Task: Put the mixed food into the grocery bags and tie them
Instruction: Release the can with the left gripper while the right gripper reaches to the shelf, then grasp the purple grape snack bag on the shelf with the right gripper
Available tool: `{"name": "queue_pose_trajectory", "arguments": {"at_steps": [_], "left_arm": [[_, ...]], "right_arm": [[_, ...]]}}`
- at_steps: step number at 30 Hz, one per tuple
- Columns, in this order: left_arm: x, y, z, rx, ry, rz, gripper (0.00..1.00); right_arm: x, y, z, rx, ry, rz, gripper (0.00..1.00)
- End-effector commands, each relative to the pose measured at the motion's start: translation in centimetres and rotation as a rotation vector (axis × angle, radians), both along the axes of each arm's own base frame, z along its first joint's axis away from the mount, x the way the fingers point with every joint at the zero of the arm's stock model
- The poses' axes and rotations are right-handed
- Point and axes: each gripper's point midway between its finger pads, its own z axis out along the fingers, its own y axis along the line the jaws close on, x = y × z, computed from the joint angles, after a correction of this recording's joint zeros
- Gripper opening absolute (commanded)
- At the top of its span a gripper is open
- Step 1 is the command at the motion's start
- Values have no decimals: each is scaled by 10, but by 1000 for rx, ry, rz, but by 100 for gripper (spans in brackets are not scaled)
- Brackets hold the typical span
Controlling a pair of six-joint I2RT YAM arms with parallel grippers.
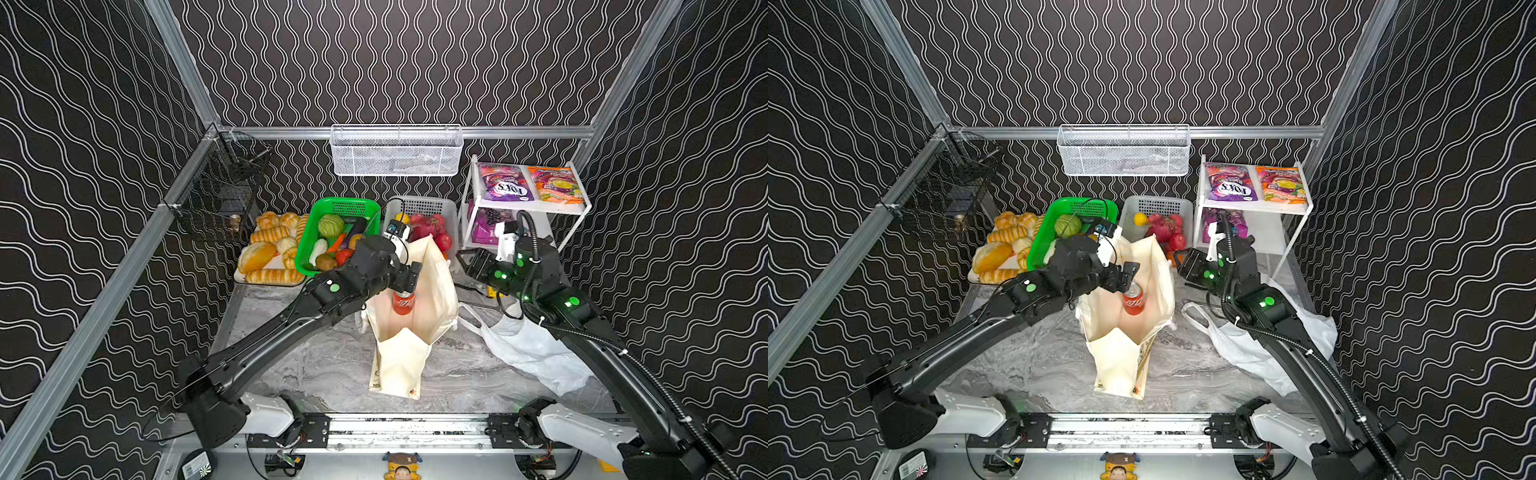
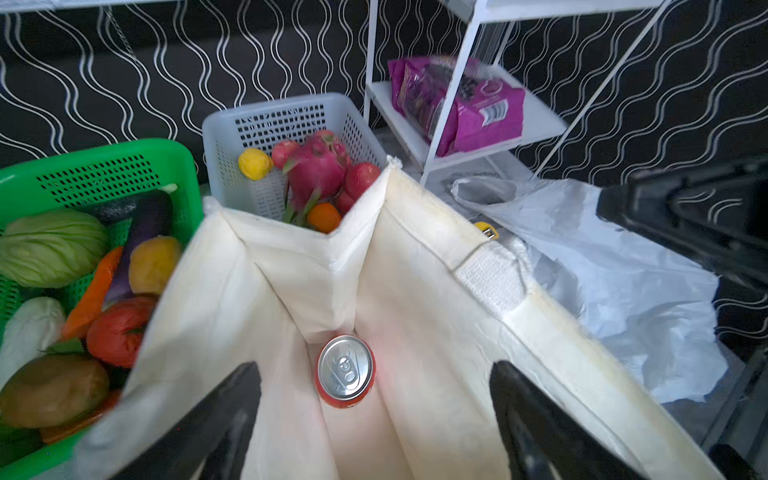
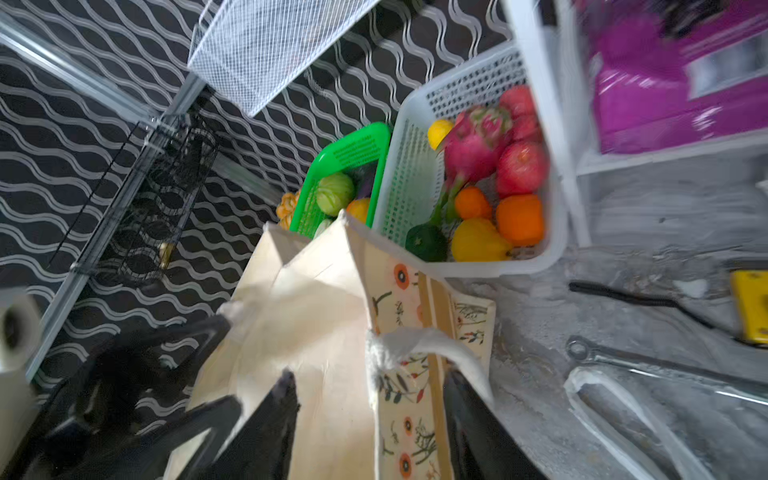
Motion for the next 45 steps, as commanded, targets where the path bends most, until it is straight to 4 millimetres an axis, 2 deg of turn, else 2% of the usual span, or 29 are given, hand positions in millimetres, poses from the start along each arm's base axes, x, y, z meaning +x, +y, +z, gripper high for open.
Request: {"name": "queue_pose_trajectory", "arguments": {"at_steps": [1,4,6,10,13,17,20,23,31,36,38,43,45], "left_arm": [[-3,9,29,-48,-85,14,91],[-7,23,34,-31,-98,44,94],[-7,35,33,-26,-89,89,98],[-6,62,34,-58,-62,164,99],[-3,88,31,-88,-9,218,99],[0,123,20,-104,52,283,99],[1,140,8,-97,95,309,99],[1,147,-3,-105,155,307,99],[3,151,-9,-150,200,313,99],[3,153,-14,-143,216,322,99],[3,153,-18,-143,223,326,99],[4,148,-19,-160,239,311,99],[4,148,-19,-166,237,308,99]], "right_arm": [[9,-43,0,6,-7,-121,58],[17,-85,-5,105,-10,-200,58],[23,-111,-17,185,-4,-258,57],[38,-143,-37,385,22,-313,56],[55,-144,-47,530,29,-271,56],[79,-144,-62,632,41,-255,62],[96,-151,-71,674,16,-280,64],[111,-157,-77,721,-5,-291,63],[142,-154,-96,797,2,-288,60],[148,-152,-96,823,-40,-267,54],[150,-152,-102,823,-27,-271,52],[147,-152,-103,823,-62,-261,39],[146,-152,-105,818,-62,-266,27]]}}
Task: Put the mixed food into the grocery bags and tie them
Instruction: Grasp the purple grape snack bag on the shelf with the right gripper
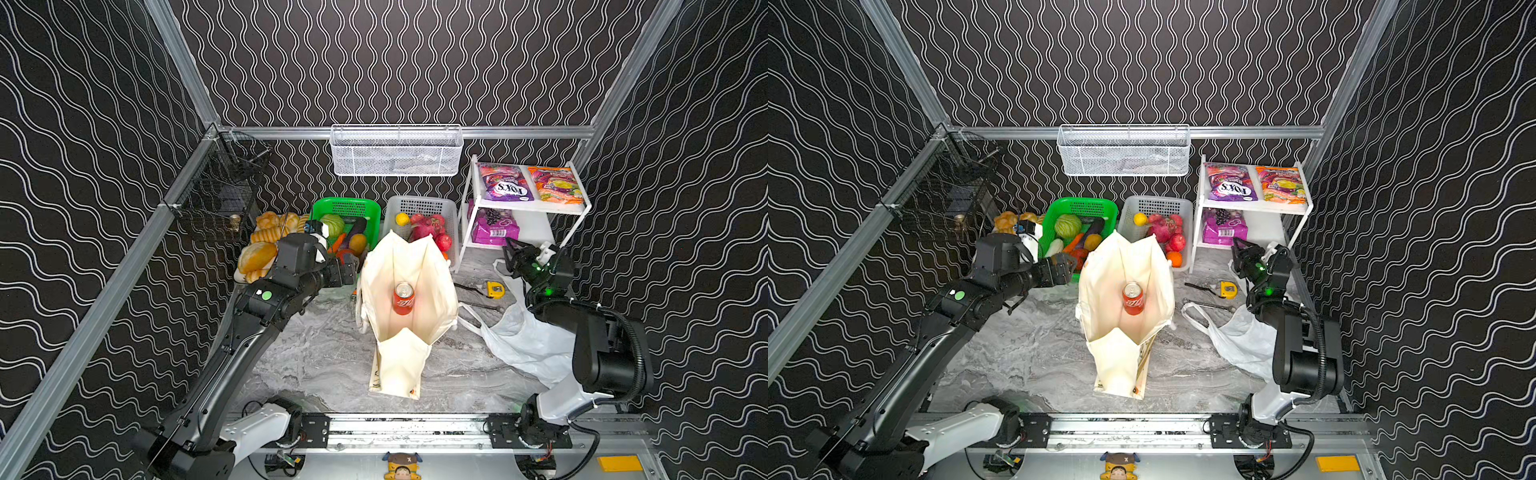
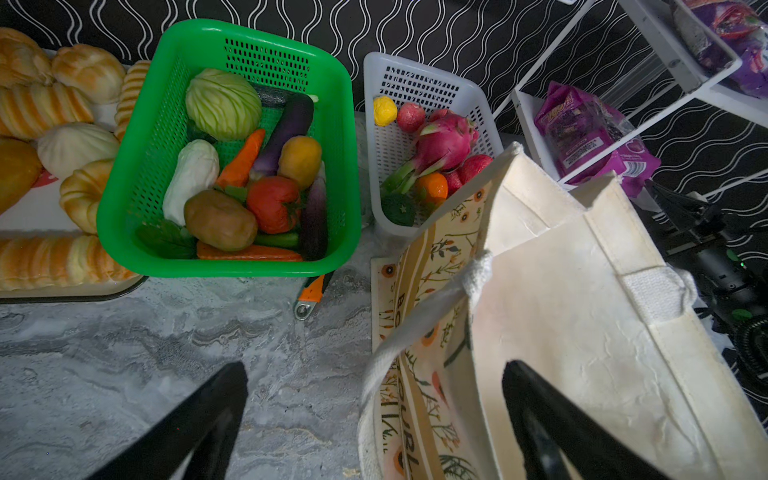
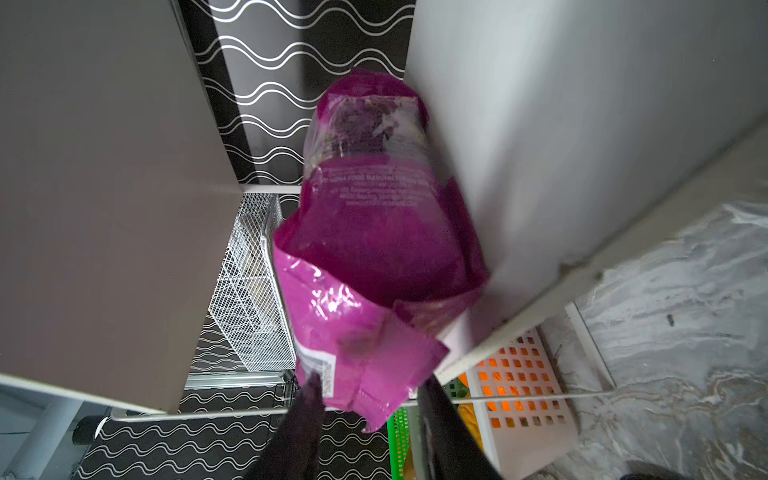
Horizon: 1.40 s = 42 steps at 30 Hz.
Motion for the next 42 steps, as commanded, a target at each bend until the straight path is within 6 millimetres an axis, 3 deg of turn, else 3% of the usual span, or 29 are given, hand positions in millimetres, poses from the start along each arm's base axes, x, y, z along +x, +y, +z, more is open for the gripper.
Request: {"name": "queue_pose_trajectory", "arguments": {"at_steps": [1,4,7,12,21,26,29,37,42], "left_arm": [[1,-4,3,-30,-5,-9,99],[1,-3,0,-26,2,-1,99],[0,-2,-1,-27,7,2,99],[-2,0,-1,-28,3,10,99],[-2,-2,-4,-43,7,2,99],[0,-8,-6,-61,18,-15,99],[0,-9,-5,-68,18,-19,99],[-4,-4,-1,-53,8,-6,99],[-5,-1,0,-44,5,2,99]], "right_arm": [[-1,-1,16,-2,-81,-14,22],[-4,-3,15,-2,-92,-21,8],[-7,-1,17,-15,-97,-11,0],[-19,0,20,-58,-101,-18,0],[-59,7,17,-85,-77,-21,0],[-54,-4,17,-131,-53,-64,32],[-39,-7,24,-119,-74,-48,45],[-2,-9,15,-1,-66,-9,53],[8,-12,17,9,-88,-11,50]]}}
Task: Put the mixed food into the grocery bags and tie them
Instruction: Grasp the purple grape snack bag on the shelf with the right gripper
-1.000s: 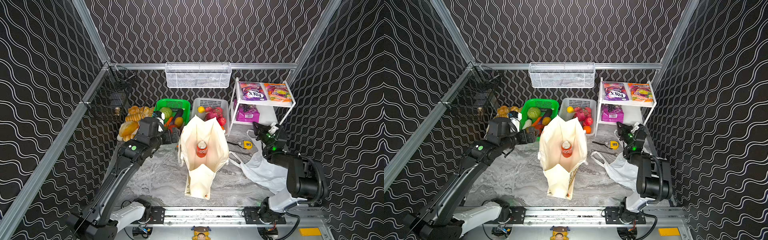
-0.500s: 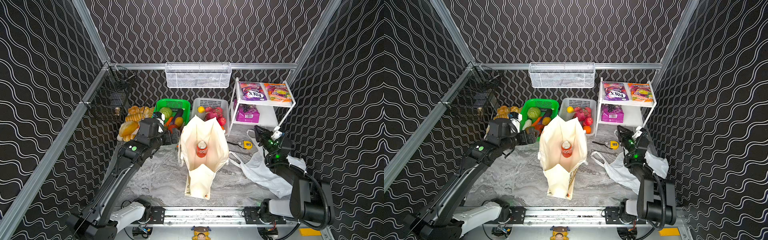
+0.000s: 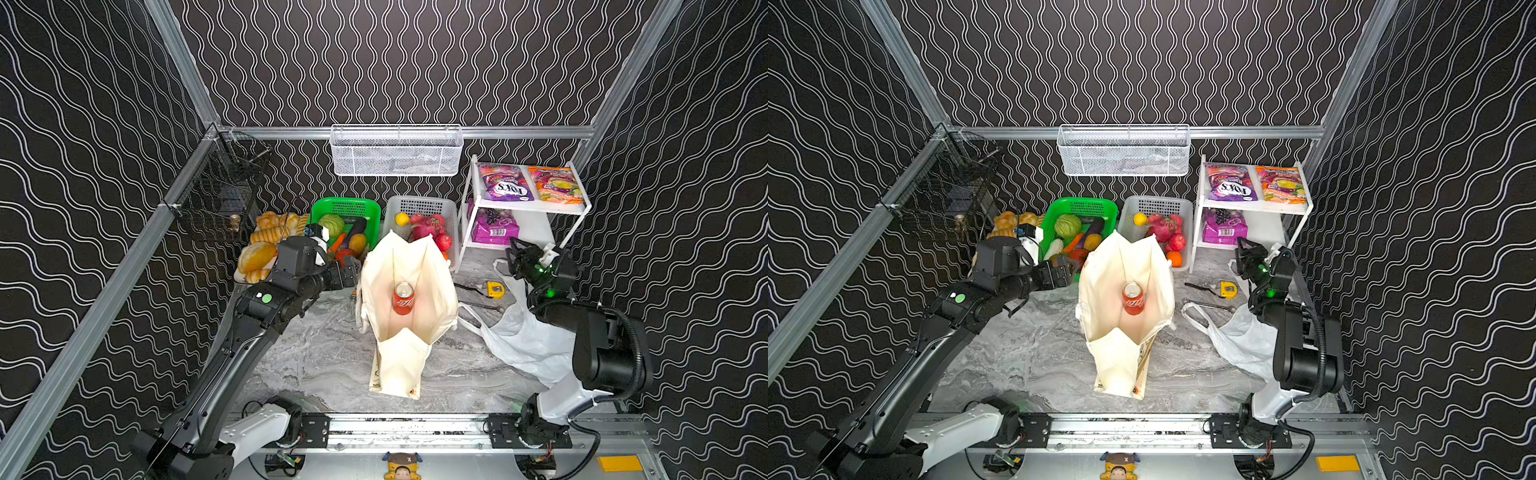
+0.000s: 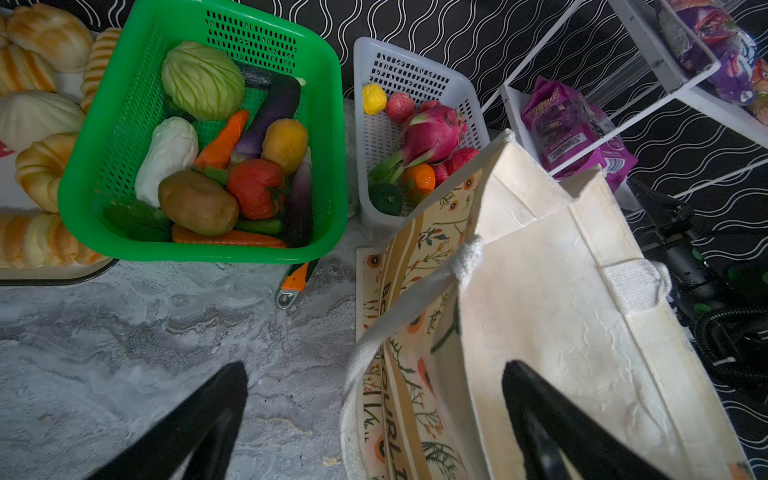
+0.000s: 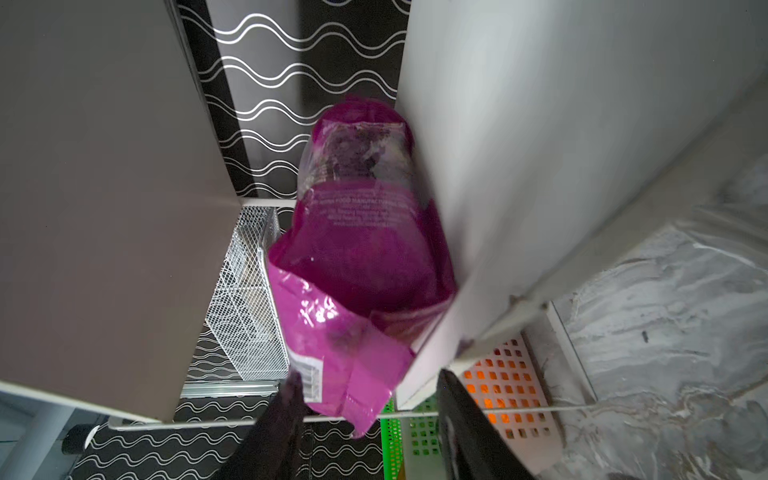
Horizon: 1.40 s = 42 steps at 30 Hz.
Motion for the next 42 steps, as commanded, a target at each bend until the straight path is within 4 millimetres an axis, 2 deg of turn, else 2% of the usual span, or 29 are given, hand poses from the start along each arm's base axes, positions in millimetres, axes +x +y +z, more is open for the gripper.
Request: {"name": "queue_pose_trajectory", "arguments": {"at_steps": [1,5,10,12,17,21,26,27,30,32,35,39,42], "left_arm": [[1,3,6,7,-22,6,99],[1,3,4,2,-18,10,99],[0,2,6,-2,-18,5,99],[0,3,6,1,-19,9,99],[-1,4,8,3,-24,13,99],[-2,4,7,3,-23,11,99],[-1,1,4,-5,-18,2,99],[0,1,3,-3,-15,-1,99],[0,1,5,-2,-15,-4,99],[-1,1,6,-4,-21,-3,99],[-1,1,8,-7,-30,-4,99],[-1,0,6,-6,-23,-7,99],[-1,0,6,-10,-22,-10,99]], "right_arm": [[4,2,22,10,-85,21,49],[6,2,19,10,-80,23,33],[4,3,15,6,-80,28,7],[2,3,14,-6,-76,24,0],[-13,2,18,-67,-69,-2,0],[-32,1,17,-80,-52,-31,0],[-45,3,8,-77,-24,-23,0],[-45,5,8,-78,-24,-8,4],[-48,5,11,-80,-31,21,39],[-50,2,10,-79,-25,18,55],[-48,0,10,-105,-8,37,67],[-38,2,14,-100,-1,76,77],[-29,-3,8,-104,37,69,85]]}}
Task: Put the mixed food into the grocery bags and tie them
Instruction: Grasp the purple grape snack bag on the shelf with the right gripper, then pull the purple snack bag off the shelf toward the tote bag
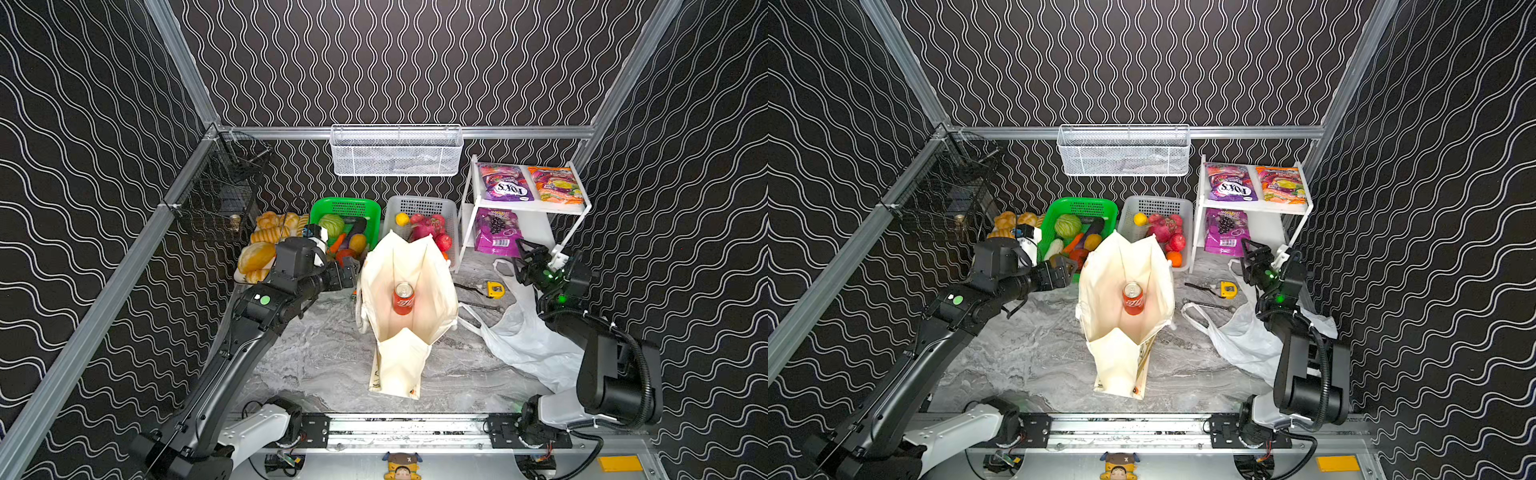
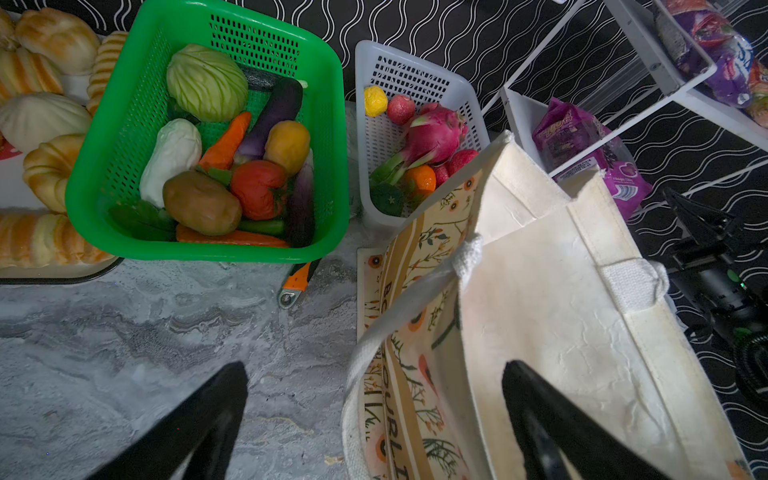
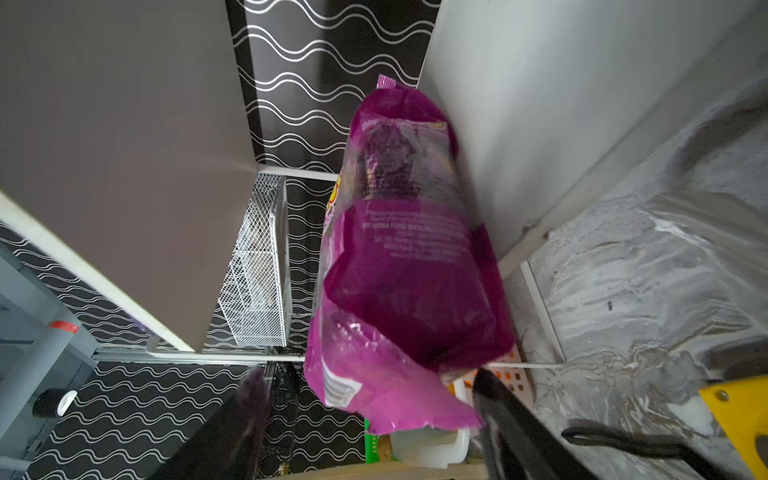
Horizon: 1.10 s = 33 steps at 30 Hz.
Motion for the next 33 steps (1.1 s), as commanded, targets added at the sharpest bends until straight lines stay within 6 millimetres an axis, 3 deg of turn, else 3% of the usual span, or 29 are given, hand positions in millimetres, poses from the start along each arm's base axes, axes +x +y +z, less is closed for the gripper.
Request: {"name": "queue_pose_trajectory", "arguments": {"at_steps": [1,14,16,18,20,23,25,30,33], "left_arm": [[1,-1,5,-5,-17,-8,99],[2,-4,5,-10,-15,-18,99],[2,-4,5,-12,-15,-17,99],[2,-4,5,-15,-16,-16,99],[2,-4,5,-18,-16,-14,99],[2,-4,5,-19,-15,-15,99],[2,-5,4,-19,-14,-17,99],[5,-7,3,-24,-12,-24,99],[6,-9,2,-27,-6,-32,99]], "right_arm": [[8,-1,-6,-21,41,18,85],[33,-4,-23,-7,161,46,89],[34,-4,-24,-15,167,39,82],[33,-6,-27,-20,172,30,66],[30,-5,-29,-23,174,31,58],[22,-3,-28,-36,175,27,33],[17,1,-26,-36,157,36,22],[3,13,-24,-39,150,67,19],[-2,21,-20,-48,146,103,28]]}}
